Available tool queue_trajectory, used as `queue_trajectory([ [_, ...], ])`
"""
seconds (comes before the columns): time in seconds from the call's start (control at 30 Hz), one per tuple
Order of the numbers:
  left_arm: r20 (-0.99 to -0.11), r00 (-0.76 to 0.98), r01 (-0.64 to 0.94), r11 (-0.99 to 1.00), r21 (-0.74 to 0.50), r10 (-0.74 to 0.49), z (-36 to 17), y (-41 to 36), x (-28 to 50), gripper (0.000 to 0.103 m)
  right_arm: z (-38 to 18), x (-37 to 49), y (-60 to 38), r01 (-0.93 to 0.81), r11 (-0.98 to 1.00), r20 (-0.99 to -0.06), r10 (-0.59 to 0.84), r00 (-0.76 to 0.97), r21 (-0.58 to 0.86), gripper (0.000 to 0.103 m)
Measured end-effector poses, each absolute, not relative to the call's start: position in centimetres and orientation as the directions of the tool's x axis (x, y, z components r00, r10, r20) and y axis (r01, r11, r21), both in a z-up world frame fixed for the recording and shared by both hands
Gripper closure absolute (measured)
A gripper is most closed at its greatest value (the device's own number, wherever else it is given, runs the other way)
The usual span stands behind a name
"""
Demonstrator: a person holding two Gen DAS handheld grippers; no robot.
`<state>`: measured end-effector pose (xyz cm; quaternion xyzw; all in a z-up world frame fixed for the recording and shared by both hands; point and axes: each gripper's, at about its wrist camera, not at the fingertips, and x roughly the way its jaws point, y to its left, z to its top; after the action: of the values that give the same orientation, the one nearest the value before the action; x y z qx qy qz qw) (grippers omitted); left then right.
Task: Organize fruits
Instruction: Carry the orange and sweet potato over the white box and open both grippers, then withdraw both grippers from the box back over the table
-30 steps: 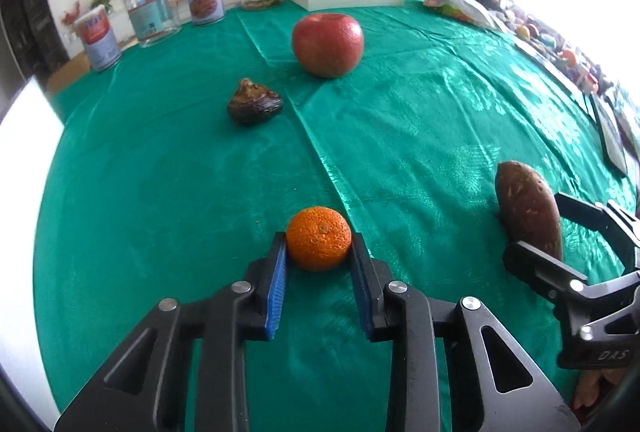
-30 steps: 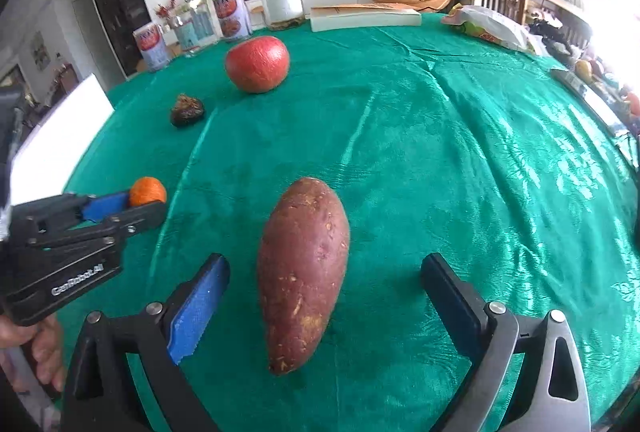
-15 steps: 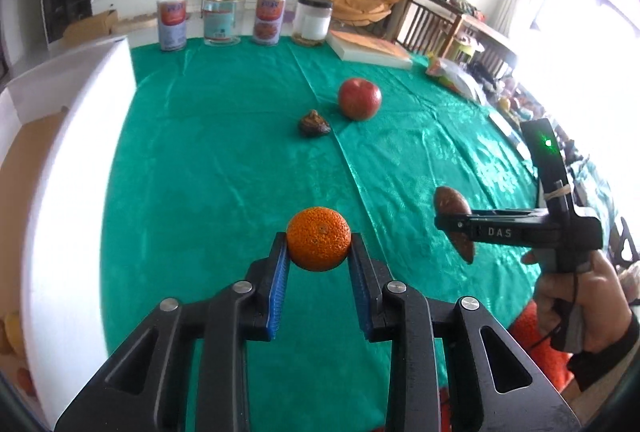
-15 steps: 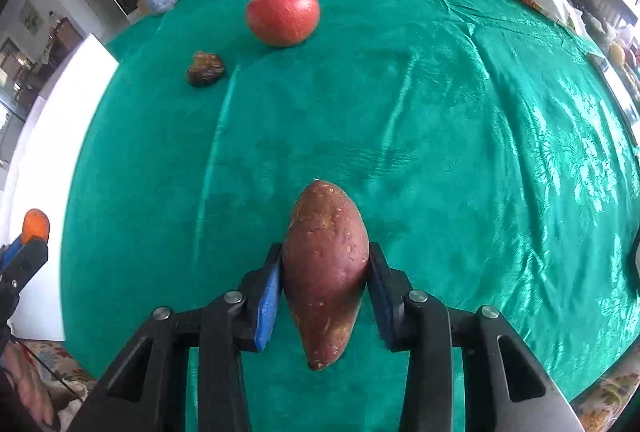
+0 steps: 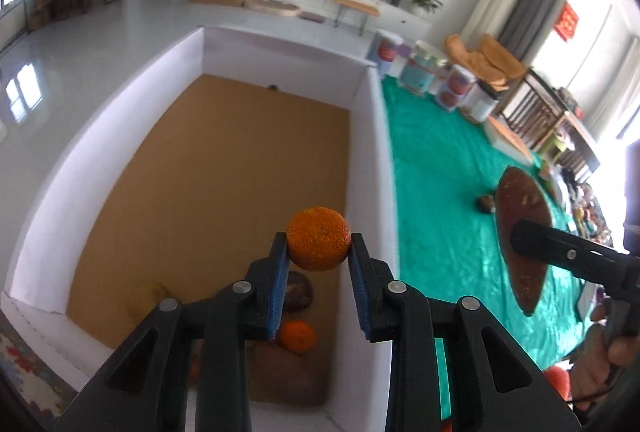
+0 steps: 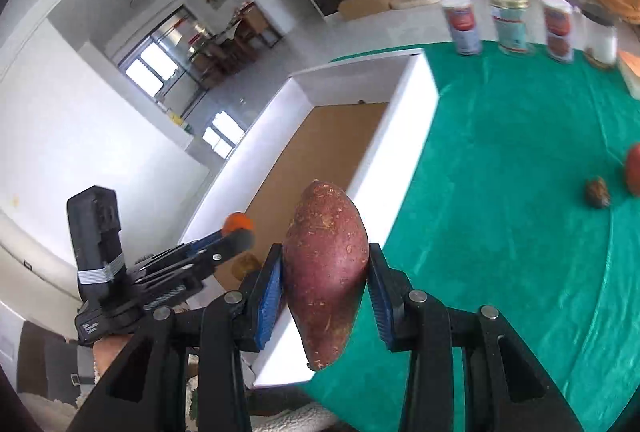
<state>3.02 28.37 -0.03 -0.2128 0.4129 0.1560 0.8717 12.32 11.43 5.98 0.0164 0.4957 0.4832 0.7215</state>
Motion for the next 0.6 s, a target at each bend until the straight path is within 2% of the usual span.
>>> queue_trajectory([
  [0.2, -0.855, 0.503, -0.543, 0.815, -0.202, 0.123, -4.7, 32.0, 4.2, 0.073, 2.1, 11.1, 19.9, -0.750, 0.544, -0.792, 0.609, 0.046, 0.375, 0.063],
  [0.3, -0.863, 0.489, -0.567, 0.797, -0.206, 0.125, -5.3, 32.8, 4.1, 0.069, 0.7, 11.1, 21.9, -0.766, 0.549, -0.820, 0.570, 0.052, 0.333, 0.062],
  [0.37, -0.858, 0.494, -0.578, 0.791, -0.203, 0.140, -5.1, 32.8, 3.9, 0.045, 0.5, 11.0, 22.1, -0.773, 0.548, -0.818, 0.571, 0.065, 0.321, 0.059],
  [0.4, -0.856, 0.491, -0.588, 0.786, -0.189, 0.162, -4.8, 32.8, 3.8, 0.038, 0.7, 11.3, 21.7, -0.768, 0.546, -0.809, 0.585, 0.064, 0.334, 0.057],
  [0.43, -0.849, 0.497, -0.595, 0.783, -0.182, 0.180, -4.5, 32.7, 3.5, 0.027, 1.0, 11.4, 21.3, -0.762, 0.549, -0.800, 0.595, 0.069, 0.342, 0.047],
  [0.47, -0.840, 0.507, -0.599, 0.780, -0.180, 0.195, -4.1, 32.4, 3.2, 0.021, 1.5, 11.5, 20.4, -0.758, 0.556, -0.790, 0.607, 0.088, 0.342, 0.039],
  [0.6, -0.786, 0.577, -0.566, 0.802, -0.192, 0.219, -2.0, 30.3, 2.5, 0.015, 3.7, 12.0, 15.4, -0.752, 0.593, -0.739, 0.637, 0.220, 0.288, 0.027],
])
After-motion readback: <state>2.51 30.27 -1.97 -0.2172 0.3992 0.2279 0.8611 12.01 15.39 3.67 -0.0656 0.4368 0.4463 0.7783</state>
